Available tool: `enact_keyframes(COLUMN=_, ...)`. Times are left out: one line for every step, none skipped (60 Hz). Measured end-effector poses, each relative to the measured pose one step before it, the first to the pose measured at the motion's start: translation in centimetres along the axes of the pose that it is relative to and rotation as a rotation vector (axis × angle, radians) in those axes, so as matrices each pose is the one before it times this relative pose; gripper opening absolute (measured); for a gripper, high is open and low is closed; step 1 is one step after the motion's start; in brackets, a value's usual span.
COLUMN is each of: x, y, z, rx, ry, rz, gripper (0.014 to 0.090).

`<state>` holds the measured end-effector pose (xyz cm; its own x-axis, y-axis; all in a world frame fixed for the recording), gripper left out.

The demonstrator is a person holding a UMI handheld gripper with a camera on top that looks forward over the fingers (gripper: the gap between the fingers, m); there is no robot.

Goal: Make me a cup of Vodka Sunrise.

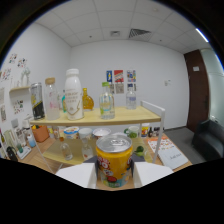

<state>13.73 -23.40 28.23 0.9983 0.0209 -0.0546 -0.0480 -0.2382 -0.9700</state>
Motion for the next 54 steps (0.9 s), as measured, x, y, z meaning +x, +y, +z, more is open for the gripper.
enact_keyframes(x=-0.140, y=0.878, z=0.210, rx=-0.01121, ry=0.00333, rz=-0.0051, gripper=0.0505)
enact_keyframes(x=-0.109, y=0.789, z=0.174, rx=-0.01197, ry=0.00338, rz=-0.0057, gripper=0.0506)
enact_keyframes(x=-0.168, y=0.784, z=0.216, rx=-0.01260, ry=0.00069, rz=-0.0058, gripper=0.0508)
enact_keyframes(x=-0.208, y=0.726, z=0.214, rx=-0.01094, ry=-0.00177, rz=-0.0063, gripper=0.0507)
enact_keyframes(x=-0.220, y=0.621, z=0.170, rx=-0.00794, ry=-0.00188, rz=-0.0068, gripper=0.0508)
enact_keyframes(x=-0.136, y=0.576, z=0.209, rx=-0.00664, ry=0.00127, rz=-0.0074, gripper=0.0507)
enact_keyframes(x=-0.097, y=0.582, z=0.228, rx=-0.00886, ry=0.00391, rz=-0.0091, gripper=0.0505)
enact_keyframes(x=-0.128, y=0.576, z=0.215, rx=-0.01108, ry=0.00326, rz=-0.0120, gripper=0.0506)
enact_keyframes(x=-0.120, y=0.523, z=0.239, rx=-0.01087, ry=0.00204, rz=-0.0147, gripper=0.0507)
enact_keyframes(x=-0.130, y=0.433, z=0.238, rx=-0.00861, ry=0.00208, rz=-0.0173, gripper=0.0507)
enact_keyframes(x=-0.027, y=0.366, z=0.207, rx=-0.00806, ry=0.00298, rz=-0.0208, gripper=0.0507)
enact_keyframes(x=-0.067, y=0.337, z=0.193, rx=-0.00639, ry=0.00693, rz=-0.0224, gripper=0.0507)
enact_keyframes(x=-0.097, y=0.453, z=0.268, rx=-0.00652, ry=0.00646, rz=-0.0230, gripper=0.0506)
enact_keyframes(x=-0.057, y=0.312, z=0.205, rx=-0.00796, ry=0.00499, rz=-0.0287, gripper=0.0507)
enact_keyframes(x=-0.085, y=0.274, z=0.181, rx=-0.00782, ry=0.00459, rz=-0.0310, gripper=0.0506)
enact_keyframes(x=-0.049, y=0.195, z=0.163, rx=-0.00499, ry=0.00493, rz=-0.0315, gripper=0.0507)
enact_keyframes(x=-0.019, y=0.133, z=0.143, rx=-0.00323, ry=0.00637, rz=-0.0326, gripper=0.0506)
enact_keyframes(x=0.005, y=0.128, z=0.166, rx=-0.00402, ry=0.00760, rz=-0.0352, gripper=0.0506)
enact_keyframes(x=0.014, y=0.180, z=0.156, rx=-0.00645, ry=0.00844, rz=-0.0386, gripper=0.0506)
enact_keyframes(x=0.054, y=0.166, z=0.175, rx=-0.00854, ry=0.00911, rz=-0.0402, gripper=0.0506)
enact_keyframes(x=0.082, y=0.126, z=0.150, rx=-0.00633, ry=0.01123, rz=-0.0422, gripper=0.0506)
enact_keyframes(x=0.072, y=0.023, z=0.142, rx=-0.00634, ry=0.01143, rz=-0.0427, gripper=0.0506)
enact_keyframes(x=0.129, y=0.064, z=0.108, rx=-0.00438, ry=0.01197, rz=-0.0451, gripper=0.0504)
enact_keyframes(x=0.117, y=0.033, z=0.118, rx=-0.00344, ry=0.01194, rz=-0.0444, gripper=0.0504)
enact_keyframes(x=0.128, y=-0.004, z=0.104, rx=-0.00097, ry=0.01231, rz=-0.0424, gripper=0.0505)
enact_keyframes(x=0.128, y=-0.006, z=0.100, rx=-0.00015, ry=0.01175, rz=-0.0418, gripper=0.0503)
enact_keyframes(x=0.088, y=0.096, z=0.141, rx=-0.00351, ry=0.01076, rz=-0.0444, gripper=0.0503)
enact_keyframes(x=0.103, y=0.125, z=0.157, rx=-0.00710, ry=0.00998, rz=-0.0477, gripper=0.0503)
enact_keyframes(x=0.114, y=0.080, z=0.257, rx=-0.00486, ry=0.00999, rz=-0.0477, gripper=0.0504)
enact_keyframes(x=0.068, y=0.006, z=0.082, rx=-0.00168, ry=0.00908, rz=-0.0415, gripper=0.0503)
enact_keyframes(x=0.047, y=-0.033, z=0.077, rx=0.00220, ry=0.00867, rz=-0.0392, gripper=0.0504)
enact_keyframes(x=0.023, y=0.030, z=0.021, rx=0.00163, ry=0.00841, rz=-0.0389, gripper=0.0505)
enact_keyframes(x=0.038, y=-0.013, z=0.078, rx=0.00169, ry=0.00637, rz=-0.0392, gripper=0.0504)
enact_keyframes(x=0.028, y=-0.058, z=0.049, rx=0.00232, ry=0.00686, rz=-0.0369, gripper=0.0504)
enact_keyframes(x=0.043, y=-0.076, z=0.041, rx=0.00359, ry=0.00695, rz=-0.0339, gripper=0.0503)
enact_keyframes(x=0.051, y=-0.082, z=0.014, rx=0.00370, ry=0.00747, rz=-0.0321, gripper=0.0504)
enact_keyframes(x=0.056, y=-0.067, z=0.010, rx=0.00243, ry=0.00708, rz=-0.0315, gripper=0.0504)
enact_keyframes(x=0.055, y=-0.066, z=-0.005, rx=0.00241, ry=0.00686, rz=-0.0309, gripper=0.0503)
enact_keyframes(x=0.161, y=-0.170, z=0.102, rx=0.00466, ry=0.00769, rz=-0.0329, gripper=0.0504)
enact_keyframes(x=0.038, y=-0.082, z=-0.089, rx=0.00296, ry=0.00572, rz=-0.0288, gripper=0.0506)
enact_keyframes(x=0.058, y=-0.070, z=-0.017, rx=0.00250, ry=0.00577, rz=-0.0309, gripper=0.0504)
enact_keyframes(x=-0.047, y=-0.092, z=0.039, rx=0.00036, ry=0.01090, rz=-0.0323, gripper=0.0504)
enact_keyframes(x=0.079, y=-0.087, z=0.009, rx=0.00252, ry=0.00778, rz=-0.0348, gripper=0.0503)
enact_keyframes(x=0.061, y=-0.095, z=0.008, rx=0.00351, ry=0.00751, rz=-0.0365, gripper=0.0508)
enact_keyframes(x=0.045, y=-0.108, z=0.030, rx=0.00314, ry=0.00713, rz=-0.0387, gripper=0.0506)
enact_keyframes(x=0.026, y=-0.122, z=0.020, rx=0.00425, ry=0.00554, rz=-0.0397, gripper=0.0508)
enact_keyframes(x=0.022, y=-0.162, z=0.010, rx=0.00555, ry=0.00509, rz=-0.0376, gripper=0.0508)
enact_keyframes(x=-0.014, y=-0.180, z=-0.002, rx=0.00599, ry=0.00368, rz=-0.0342, gripper=0.0508)
enact_keyframes(x=-0.023, y=-0.227, z=0.079, rx=0.00680, ry=0.00507, rz=-0.0306, gripper=0.0510)
enact_keyframes(x=-0.025, y=-0.181, z=-0.082, rx=0.00613, ry=0.00258, rz=-0.0289, gripper=0.0510)
enact_keyframes(x=-0.047, y=-0.173, z=-0.060, rx=0.00586, ry=0.00042, rz=-0.0265, gripper=0.0508)
enact_keyframes(x=0.017, y=-0.110, z=-0.029, rx=0.00573, ry=0.00220, rz=-0.0250, gripper=0.0508)
enact_keyframes(x=0.008, y=-0.132, z=-0.024, rx=0.00344, ry=0.00220, rz=-0.0196, gripper=0.0508)
enact_keyframes(x=0.035, y=-0.111, z=-0.025, rx=0.00332, ry=0.00254, rz=-0.0174, gripper=0.0507)
